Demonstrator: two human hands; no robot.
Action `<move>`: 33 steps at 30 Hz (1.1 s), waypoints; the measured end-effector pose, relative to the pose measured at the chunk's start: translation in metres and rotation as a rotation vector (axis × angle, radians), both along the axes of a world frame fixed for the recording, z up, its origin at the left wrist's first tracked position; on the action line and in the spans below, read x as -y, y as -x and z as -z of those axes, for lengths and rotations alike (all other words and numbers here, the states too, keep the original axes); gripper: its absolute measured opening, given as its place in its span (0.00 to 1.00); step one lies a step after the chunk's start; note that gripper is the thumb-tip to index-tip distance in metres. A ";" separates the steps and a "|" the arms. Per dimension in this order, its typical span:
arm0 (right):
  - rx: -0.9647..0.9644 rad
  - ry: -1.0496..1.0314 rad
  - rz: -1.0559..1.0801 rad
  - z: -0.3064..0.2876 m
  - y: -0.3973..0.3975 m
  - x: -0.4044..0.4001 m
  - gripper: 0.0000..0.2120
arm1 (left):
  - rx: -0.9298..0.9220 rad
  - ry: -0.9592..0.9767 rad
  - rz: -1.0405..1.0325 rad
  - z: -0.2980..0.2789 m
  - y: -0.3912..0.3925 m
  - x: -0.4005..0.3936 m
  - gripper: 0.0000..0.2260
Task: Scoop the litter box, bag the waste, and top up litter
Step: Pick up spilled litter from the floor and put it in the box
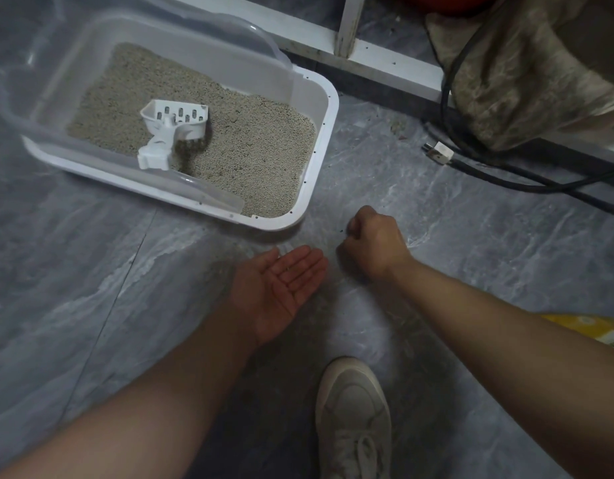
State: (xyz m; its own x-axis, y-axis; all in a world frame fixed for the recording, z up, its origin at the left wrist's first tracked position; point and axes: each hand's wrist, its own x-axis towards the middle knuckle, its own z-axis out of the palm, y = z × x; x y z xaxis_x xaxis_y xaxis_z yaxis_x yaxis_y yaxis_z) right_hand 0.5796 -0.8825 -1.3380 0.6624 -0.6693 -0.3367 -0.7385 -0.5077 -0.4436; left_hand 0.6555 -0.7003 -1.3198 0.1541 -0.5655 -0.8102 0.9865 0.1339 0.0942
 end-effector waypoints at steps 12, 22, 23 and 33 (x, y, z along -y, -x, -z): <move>0.351 -0.118 -0.267 -0.051 0.013 -0.048 0.06 | -0.010 0.027 0.027 0.003 0.005 0.005 0.20; -0.065 0.075 -0.175 0.014 -0.004 0.017 0.08 | -0.027 -0.015 -0.022 -0.003 0.002 -0.006 0.18; -0.074 0.086 -0.195 0.015 -0.007 0.017 0.08 | -0.028 -0.014 -0.023 -0.002 0.001 -0.008 0.18; -0.200 0.106 -0.264 0.013 -0.021 0.013 0.10 | 0.001 -0.031 -0.051 -0.002 -0.009 -0.022 0.18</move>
State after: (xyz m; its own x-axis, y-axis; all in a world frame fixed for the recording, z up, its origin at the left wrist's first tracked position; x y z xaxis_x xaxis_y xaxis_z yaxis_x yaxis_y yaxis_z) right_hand 0.6007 -0.8954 -1.3514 0.7455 -0.5217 -0.4149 -0.6423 -0.7287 -0.2378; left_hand 0.6647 -0.6779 -1.3177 0.1827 -0.5318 -0.8269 0.9784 0.1809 0.0998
